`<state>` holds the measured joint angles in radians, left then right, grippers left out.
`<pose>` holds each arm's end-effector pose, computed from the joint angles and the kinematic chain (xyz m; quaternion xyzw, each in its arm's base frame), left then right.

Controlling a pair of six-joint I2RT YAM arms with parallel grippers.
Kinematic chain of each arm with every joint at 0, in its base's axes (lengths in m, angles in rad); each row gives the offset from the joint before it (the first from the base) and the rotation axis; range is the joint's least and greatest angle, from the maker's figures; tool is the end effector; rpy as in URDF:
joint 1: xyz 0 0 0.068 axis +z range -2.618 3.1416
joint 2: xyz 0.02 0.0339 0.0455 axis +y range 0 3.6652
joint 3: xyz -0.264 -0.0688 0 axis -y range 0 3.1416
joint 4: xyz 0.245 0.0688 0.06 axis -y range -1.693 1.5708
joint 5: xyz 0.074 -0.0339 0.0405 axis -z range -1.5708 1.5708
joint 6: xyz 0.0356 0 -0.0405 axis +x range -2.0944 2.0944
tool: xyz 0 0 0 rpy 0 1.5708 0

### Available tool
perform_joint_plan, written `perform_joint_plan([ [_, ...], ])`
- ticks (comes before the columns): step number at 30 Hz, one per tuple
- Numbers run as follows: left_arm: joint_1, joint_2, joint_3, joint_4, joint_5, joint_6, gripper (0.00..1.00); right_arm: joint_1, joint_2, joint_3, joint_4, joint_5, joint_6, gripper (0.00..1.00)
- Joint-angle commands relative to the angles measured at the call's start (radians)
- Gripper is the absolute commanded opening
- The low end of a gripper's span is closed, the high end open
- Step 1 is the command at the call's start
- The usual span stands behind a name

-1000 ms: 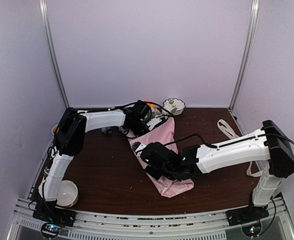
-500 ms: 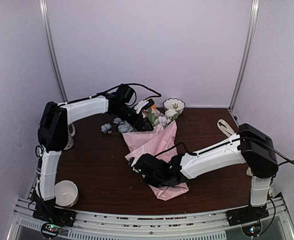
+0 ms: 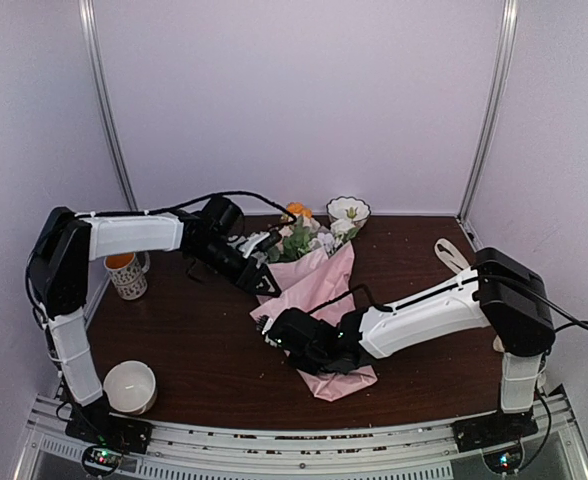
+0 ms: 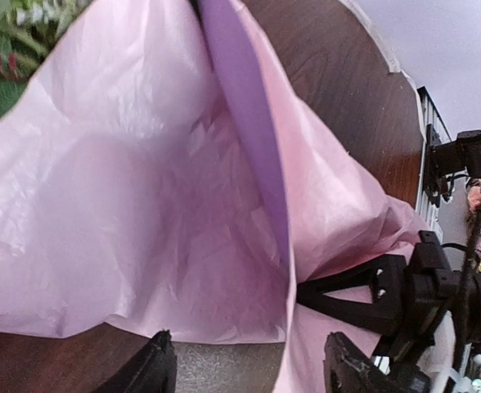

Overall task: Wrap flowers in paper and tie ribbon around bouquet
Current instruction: Fold the right corner of the flattened wrapping paper at the center of the board, then press the fold line on the folded bouquet.

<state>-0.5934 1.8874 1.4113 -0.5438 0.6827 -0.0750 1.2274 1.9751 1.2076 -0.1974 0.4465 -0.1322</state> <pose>0.3196 -0.2427 0.2188 0.3204 0.8532 -0.3884 0.1364 0.1499 0.3736 0.1421 -0.5338 0.7654 -0.0289 0.3584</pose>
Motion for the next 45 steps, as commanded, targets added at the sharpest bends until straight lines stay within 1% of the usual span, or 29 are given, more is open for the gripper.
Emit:
perform_joint_plan([
  [1, 0.01, 0.045, -0.02, 0.114, 0.116, -0.072, 0.65, 0.008, 0.009, 0.016, 0.005, 0.009, -0.019, 0.0],
  [4, 0.008, 0.027, -0.049, 0.176, 0.185, -0.088, 0.7, 0.007, 0.01, 0.014, 0.002, 0.014, -0.021, 0.0],
  [7, 0.008, 0.026, -0.075, 0.18, 0.196, -0.082, 0.72, 0.007, 0.011, 0.013, 0.001, 0.017, -0.019, 0.0],
  [11, 0.008, 0.052, -0.099, 0.117, 0.178, -0.056, 0.63, 0.007, 0.009, 0.015, 0.001, 0.026, -0.022, 0.0],
  [13, 0.007, 0.046, -0.119, 0.11, 0.188, -0.048, 0.52, 0.007, 0.01, 0.016, -0.002, 0.033, -0.026, 0.0],
  [14, 0.009, 0.046, -0.122, 0.1, 0.189, -0.042, 0.44, 0.007, 0.009, 0.017, -0.002, 0.037, -0.027, 0.0],
  [16, 0.008, 0.047, -0.124, 0.086, 0.211, -0.03, 0.27, 0.007, 0.009, 0.015, -0.005, 0.044, -0.029, 0.0],
  [18, 0.008, 0.05, -0.12, 0.085, 0.229, -0.026, 0.07, 0.007, 0.006, 0.015, -0.007, 0.049, -0.029, 0.0],
  [19, 0.008, 0.053, -0.115, 0.086, 0.224, -0.024, 0.0, 0.007, 0.002, 0.015, -0.009, 0.05, -0.03, 0.01],
  [22, 0.011, 0.076, -0.089, 0.092, 0.178, -0.016, 0.0, 0.007, -0.022, 0.016, -0.023, 0.051, -0.022, 0.12],
  [24, 0.014, 0.099, -0.059, 0.101, 0.083, -0.014, 0.0, 0.008, -0.052, 0.016, -0.035, 0.037, -0.014, 0.18],
  [26, 0.018, 0.128, -0.021, 0.096, -0.001, 0.001, 0.0, 0.008, -0.094, 0.002, -0.04, 0.015, -0.007, 0.24],
  [30, 0.024, 0.173, 0.041, 0.113, -0.076, 0.024, 0.0, 0.011, -0.194, -0.058, -0.031, -0.071, 0.007, 0.33],
  [32, 0.024, 0.188, 0.059, 0.115, -0.115, 0.039, 0.0, 0.013, -0.246, -0.09, -0.039, -0.126, 0.012, 0.35],
  [37, 0.026, 0.202, 0.058, 0.123, -0.134, 0.074, 0.0, 0.009, -0.434, -0.208, -0.02, -0.286, 0.048, 0.35],
  [40, 0.026, 0.208, 0.043, 0.14, -0.149, 0.09, 0.0, -0.027, -0.523, -0.255, 0.001, -0.355, 0.1, 0.35],
  [42, 0.027, 0.213, 0.037, 0.149, -0.159, 0.1, 0.0, -0.066, -0.542, -0.267, 0.022, -0.392, 0.153, 0.35],
  [45, 0.027, 0.219, 0.037, 0.155, -0.152, 0.107, 0.0, -0.1, -0.513, -0.261, 0.054, -0.382, 0.212, 0.33],
])
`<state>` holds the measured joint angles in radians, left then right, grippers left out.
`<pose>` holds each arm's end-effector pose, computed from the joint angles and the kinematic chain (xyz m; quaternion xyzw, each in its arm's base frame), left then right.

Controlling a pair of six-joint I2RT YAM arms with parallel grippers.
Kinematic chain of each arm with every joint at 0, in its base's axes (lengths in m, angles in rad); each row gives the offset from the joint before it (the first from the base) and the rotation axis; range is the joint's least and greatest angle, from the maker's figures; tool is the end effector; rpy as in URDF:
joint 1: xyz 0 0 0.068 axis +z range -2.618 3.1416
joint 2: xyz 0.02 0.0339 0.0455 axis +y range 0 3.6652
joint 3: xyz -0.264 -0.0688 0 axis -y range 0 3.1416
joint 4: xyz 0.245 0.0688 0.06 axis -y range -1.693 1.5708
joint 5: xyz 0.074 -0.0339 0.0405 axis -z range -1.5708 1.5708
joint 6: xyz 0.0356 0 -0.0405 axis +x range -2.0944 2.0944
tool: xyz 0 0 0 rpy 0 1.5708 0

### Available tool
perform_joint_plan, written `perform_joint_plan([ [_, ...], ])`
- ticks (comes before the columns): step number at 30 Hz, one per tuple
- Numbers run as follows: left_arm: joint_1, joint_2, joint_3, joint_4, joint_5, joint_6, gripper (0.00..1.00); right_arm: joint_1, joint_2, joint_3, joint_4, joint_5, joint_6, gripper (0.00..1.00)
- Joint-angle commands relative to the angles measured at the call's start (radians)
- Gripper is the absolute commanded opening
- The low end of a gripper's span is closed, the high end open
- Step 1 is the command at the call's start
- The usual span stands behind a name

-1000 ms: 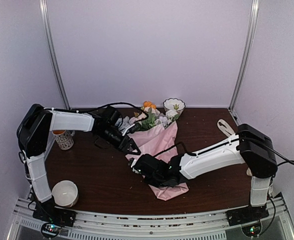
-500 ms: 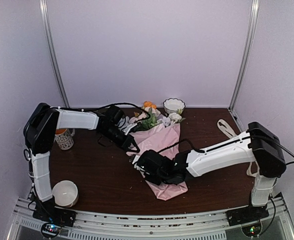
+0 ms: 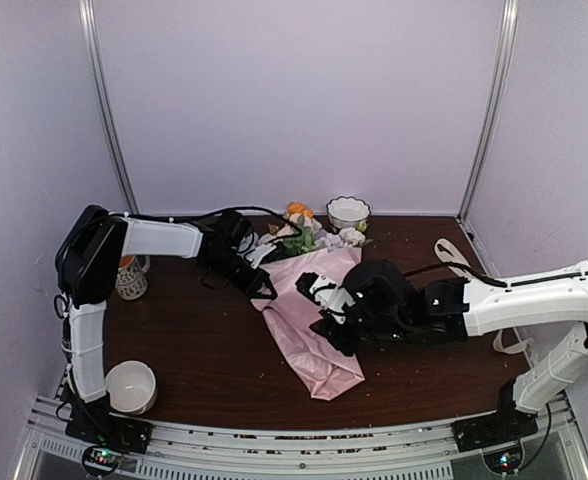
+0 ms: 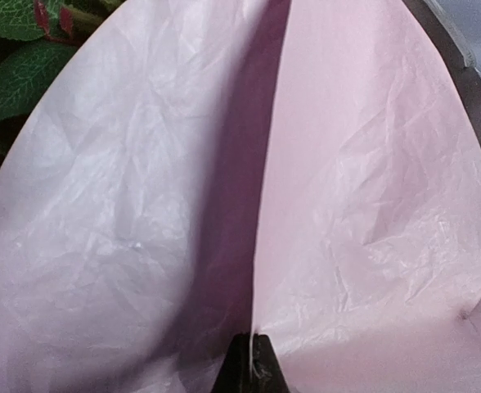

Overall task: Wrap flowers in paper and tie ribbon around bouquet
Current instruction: Press the fold line on the folded bouquet.

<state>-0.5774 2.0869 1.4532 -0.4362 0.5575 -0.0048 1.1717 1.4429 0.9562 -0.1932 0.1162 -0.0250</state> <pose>0.3528 -0.2523 0.1550 0.3285 0.8742 -0.3237 0.1517 0.1266 0.2895 0.2450 -0.4868 0.7585 0.1893 0.3898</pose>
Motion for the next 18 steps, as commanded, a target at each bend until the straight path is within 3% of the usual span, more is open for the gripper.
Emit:
perform_joint_plan([
  [1, 0.013, 0.02, -0.004, 0.049, -0.023, 0.039, 0.0, -0.048, 0.042, -0.001, 0.047, -0.044, 0.116, 0.31],
  [9, 0.026, 0.02, 0.006, 0.042, -0.06, 0.043, 0.0, 0.023, 0.263, 0.053, -0.07, 0.001, 0.079, 0.09],
  [18, 0.044, 0.032, 0.006, 0.046, -0.113, 0.064, 0.0, 0.167, 0.28, 0.006, -0.198, 0.049, 0.053, 0.06],
])
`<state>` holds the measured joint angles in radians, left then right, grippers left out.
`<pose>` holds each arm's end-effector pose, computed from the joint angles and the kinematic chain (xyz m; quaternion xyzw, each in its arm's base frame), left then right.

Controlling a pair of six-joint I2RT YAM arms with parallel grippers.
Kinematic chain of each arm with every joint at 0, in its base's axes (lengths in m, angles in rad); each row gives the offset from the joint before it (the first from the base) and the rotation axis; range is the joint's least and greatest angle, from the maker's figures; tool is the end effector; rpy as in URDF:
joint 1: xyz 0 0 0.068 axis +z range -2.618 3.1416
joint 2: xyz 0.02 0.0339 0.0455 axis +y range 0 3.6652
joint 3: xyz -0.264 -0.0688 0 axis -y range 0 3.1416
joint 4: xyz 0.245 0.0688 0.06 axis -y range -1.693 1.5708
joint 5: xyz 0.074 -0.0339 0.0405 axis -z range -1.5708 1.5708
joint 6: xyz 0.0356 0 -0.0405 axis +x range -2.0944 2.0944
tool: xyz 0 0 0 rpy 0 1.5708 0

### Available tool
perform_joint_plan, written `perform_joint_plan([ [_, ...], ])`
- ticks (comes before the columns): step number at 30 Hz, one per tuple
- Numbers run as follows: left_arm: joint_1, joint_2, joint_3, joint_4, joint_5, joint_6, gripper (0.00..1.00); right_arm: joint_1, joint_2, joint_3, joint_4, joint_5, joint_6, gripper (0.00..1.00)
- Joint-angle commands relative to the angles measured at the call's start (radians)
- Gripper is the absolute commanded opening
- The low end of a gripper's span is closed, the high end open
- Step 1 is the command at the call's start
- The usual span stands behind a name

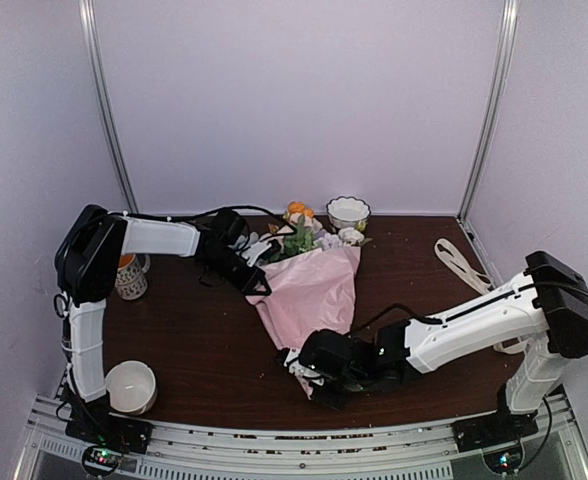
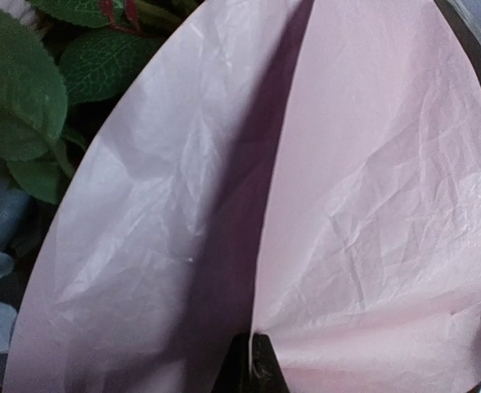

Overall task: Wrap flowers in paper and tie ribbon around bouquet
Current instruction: Press the fold line on the folded bouquet.

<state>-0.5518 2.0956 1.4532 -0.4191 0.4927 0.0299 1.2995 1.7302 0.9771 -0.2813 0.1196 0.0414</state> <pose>0.3623 -0.2428 0.1512 0.3280 0.8815 -0.2910 0.1751 0.0946 0.3241 0.1564 -0.5535 0.7876 0.1192 0.2431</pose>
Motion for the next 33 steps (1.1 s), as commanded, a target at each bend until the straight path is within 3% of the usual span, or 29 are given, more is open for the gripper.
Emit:
perform_joint_plan([
  [1, 0.017, 0.023, 0.002, 0.031, -0.044, 0.032, 0.0, 0.053, -0.018, -0.013, -0.127, 0.053, -0.013, 0.06],
  [7, 0.018, 0.012, -0.018, 0.055, -0.018, 0.033, 0.0, 0.055, -0.255, -0.061, -0.131, 0.039, 0.045, 0.1],
  [12, 0.017, 0.008, -0.019, 0.062, 0.0, 0.038, 0.0, -0.041, -0.437, -0.141, -0.09, 0.07, 0.237, 0.27],
  [16, 0.017, 0.005, -0.018, 0.059, 0.007, 0.042, 0.0, -0.216, -0.425, -0.17, -0.061, -0.17, 0.484, 0.38],
  [21, 0.017, 0.004, -0.026, 0.056, 0.001, 0.041, 0.0, -0.238, -0.367, -0.193, 0.016, -0.318, 0.575, 0.49],
  [24, 0.018, 0.004, -0.027, 0.057, -0.003, 0.036, 0.0, -0.238, -0.317, -0.243, 0.066, -0.402, 0.618, 0.49],
  [27, 0.017, 0.003, -0.027, 0.059, -0.009, 0.034, 0.0, -0.224, -0.282, -0.278, 0.136, -0.498, 0.646, 0.42],
  [31, 0.018, 0.003, -0.028, 0.059, -0.017, 0.034, 0.0, -0.198, -0.247, -0.266, 0.118, -0.527, 0.636, 0.07],
  [33, 0.018, 0.003, -0.028, 0.056, -0.036, 0.032, 0.0, -0.18, -0.246, -0.268, 0.081, -0.522, 0.629, 0.0],
])
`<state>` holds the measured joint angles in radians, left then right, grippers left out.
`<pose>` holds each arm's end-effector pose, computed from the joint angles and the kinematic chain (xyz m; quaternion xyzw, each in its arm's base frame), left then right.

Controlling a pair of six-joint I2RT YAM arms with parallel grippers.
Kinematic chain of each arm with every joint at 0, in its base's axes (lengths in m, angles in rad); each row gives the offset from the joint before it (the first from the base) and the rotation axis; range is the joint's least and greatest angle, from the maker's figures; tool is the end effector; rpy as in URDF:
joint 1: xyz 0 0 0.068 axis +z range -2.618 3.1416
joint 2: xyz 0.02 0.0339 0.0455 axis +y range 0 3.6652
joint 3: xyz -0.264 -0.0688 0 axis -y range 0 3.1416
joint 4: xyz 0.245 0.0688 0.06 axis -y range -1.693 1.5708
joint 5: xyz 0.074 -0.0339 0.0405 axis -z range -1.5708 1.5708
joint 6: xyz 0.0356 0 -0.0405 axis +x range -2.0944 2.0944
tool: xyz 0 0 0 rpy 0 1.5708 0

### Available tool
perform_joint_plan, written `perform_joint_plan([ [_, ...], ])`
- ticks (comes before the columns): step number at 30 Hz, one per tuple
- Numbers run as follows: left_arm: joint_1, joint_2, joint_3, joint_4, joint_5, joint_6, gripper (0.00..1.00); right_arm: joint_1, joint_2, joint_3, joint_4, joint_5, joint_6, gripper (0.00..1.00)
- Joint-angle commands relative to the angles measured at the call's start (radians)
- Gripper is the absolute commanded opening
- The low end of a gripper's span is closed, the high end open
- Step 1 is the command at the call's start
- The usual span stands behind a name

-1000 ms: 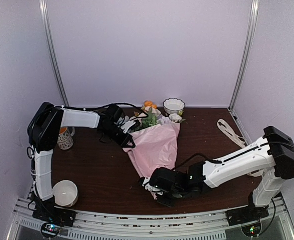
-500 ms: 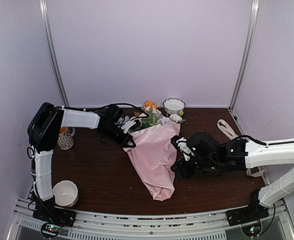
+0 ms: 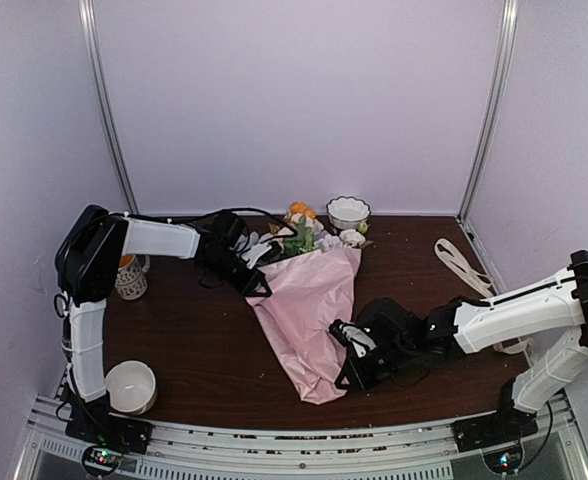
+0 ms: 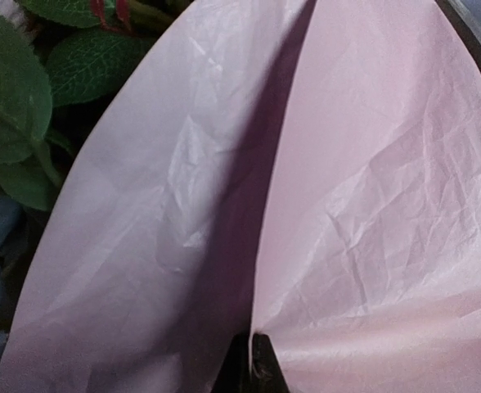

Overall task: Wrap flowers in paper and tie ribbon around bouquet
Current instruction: Press the fold line on the folded bouquet.

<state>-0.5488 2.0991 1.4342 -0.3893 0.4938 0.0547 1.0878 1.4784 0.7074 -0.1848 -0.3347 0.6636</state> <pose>0.3623 -0.2413 0.1460 0.3382 0.8766 -0.2897 0.1824 0.1175 0.2492 0.1608 -0.2471 0.9081 0.3309 0.0692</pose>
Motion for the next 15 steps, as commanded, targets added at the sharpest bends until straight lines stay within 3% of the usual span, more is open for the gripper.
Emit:
perform_joint_plan([
  [1, 0.015, 0.001, -0.01, 0.027, -0.051, 0.005, 0.0, 0.04, 0.004, -0.003, -0.032, -0.06, 0.004, 0.0],
  [8, 0.015, 0.008, 0.002, 0.033, -0.074, 0.007, 0.0, 0.048, -0.024, -0.042, -0.083, -0.051, 0.001, 0.0],
  [15, 0.015, 0.01, -0.002, 0.032, -0.015, 0.033, 0.0, 0.024, -0.049, 0.061, -0.247, -0.076, -0.125, 0.25],
])
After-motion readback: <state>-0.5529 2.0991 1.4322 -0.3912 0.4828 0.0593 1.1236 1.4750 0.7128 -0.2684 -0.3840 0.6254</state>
